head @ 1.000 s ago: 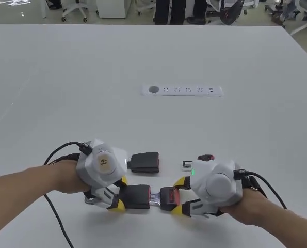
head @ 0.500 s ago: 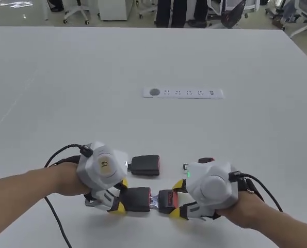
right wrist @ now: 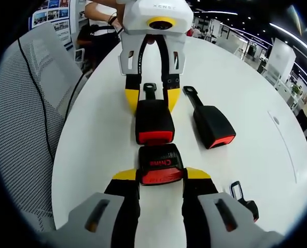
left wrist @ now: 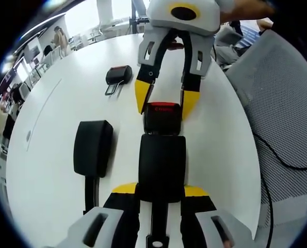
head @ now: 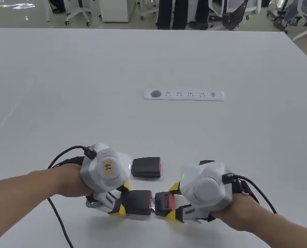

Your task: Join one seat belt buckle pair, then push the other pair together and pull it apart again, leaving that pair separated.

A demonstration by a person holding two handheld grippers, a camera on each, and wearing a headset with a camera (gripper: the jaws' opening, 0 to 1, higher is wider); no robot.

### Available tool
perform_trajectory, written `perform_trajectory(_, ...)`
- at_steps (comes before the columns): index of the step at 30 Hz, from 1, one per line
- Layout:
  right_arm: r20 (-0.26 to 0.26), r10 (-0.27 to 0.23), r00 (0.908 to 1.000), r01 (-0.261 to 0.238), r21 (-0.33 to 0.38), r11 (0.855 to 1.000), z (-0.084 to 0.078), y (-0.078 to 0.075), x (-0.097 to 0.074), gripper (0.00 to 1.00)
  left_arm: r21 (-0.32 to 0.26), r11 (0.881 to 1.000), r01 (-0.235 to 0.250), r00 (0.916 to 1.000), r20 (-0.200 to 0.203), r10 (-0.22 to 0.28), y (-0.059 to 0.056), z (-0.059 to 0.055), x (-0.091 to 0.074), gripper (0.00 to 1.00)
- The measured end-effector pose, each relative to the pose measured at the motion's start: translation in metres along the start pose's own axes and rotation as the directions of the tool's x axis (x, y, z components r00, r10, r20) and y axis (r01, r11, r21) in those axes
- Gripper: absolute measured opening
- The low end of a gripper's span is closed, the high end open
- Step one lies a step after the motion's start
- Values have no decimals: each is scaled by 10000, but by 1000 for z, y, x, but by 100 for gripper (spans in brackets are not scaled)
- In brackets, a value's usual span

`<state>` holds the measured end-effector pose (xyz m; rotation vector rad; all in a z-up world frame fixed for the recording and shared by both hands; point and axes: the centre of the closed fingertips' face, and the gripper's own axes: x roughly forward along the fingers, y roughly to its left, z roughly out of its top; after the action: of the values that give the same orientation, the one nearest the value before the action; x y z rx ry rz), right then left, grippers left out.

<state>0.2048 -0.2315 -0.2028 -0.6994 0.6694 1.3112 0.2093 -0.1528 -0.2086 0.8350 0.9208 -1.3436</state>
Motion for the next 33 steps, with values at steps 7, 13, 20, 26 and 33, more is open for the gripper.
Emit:
perform_trajectory(7,54,-80,10000,80,19,10000,1,-4,2,29,-178,9998,-45,10000,-25,44,-1,1,-1,30)
perform_trajectory(13,120,-52,9999,57,-398,9992,0,-8,0,28,-418,9989,-205,9998,-46,204,-1,0,-1,30)
perform_trajectory(20,79,69,9999,-67,-239,9997,2,-9,4,28,-690,9975,-181,9997,-196,168,0,-2,-1,30)
perform_trajectory(26,63,191,9998,-188,-447,9988,-3,-11,1,28,-560,9984,-39,9999,-120,33,-3,-1,-3,30)
perform_trajectory(33,141,198,9997,-193,-382,9991,-1,-8,-1,28,-567,9984,-9,9997,-236,-5,0,-3,0,30)
